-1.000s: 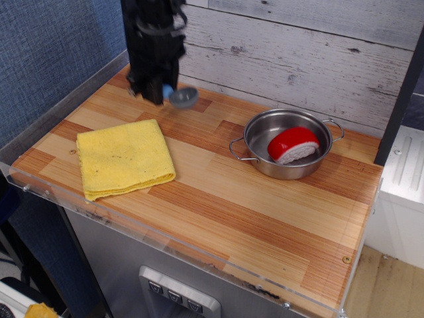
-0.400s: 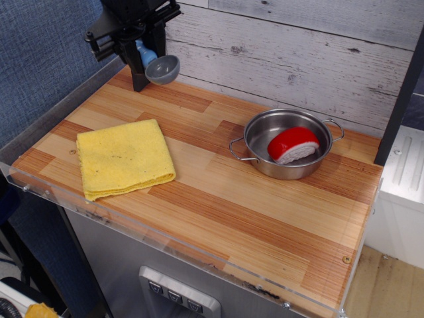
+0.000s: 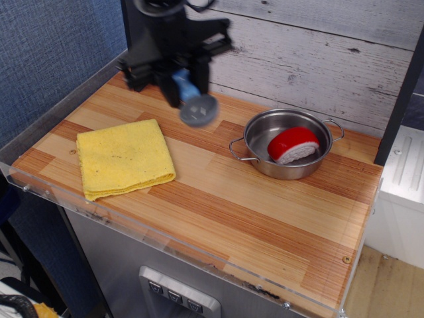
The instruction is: Put the scoop below the pot.
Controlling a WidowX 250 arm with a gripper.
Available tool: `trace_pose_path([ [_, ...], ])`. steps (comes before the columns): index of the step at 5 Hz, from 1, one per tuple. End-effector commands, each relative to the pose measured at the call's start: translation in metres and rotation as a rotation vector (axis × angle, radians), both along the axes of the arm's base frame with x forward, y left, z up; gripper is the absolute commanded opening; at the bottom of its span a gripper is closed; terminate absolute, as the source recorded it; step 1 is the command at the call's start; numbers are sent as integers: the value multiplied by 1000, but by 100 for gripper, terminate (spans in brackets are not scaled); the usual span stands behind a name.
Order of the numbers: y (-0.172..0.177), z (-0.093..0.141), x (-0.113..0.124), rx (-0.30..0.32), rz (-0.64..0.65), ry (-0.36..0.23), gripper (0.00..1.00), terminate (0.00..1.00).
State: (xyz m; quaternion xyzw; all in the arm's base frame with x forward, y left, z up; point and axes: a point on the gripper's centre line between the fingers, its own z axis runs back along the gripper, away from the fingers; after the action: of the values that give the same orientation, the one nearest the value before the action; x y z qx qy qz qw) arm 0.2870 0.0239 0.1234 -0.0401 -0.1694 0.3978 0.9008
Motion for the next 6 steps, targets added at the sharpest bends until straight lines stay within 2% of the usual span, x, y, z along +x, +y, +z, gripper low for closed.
trace_pose_path([
  [1,-29,-15,-19,43,-238,-5,0,0],
  [3,-69,-49,-20,68,-398,33,0,0],
  [6,-95,-103,-11,118,-477,86,0,0],
])
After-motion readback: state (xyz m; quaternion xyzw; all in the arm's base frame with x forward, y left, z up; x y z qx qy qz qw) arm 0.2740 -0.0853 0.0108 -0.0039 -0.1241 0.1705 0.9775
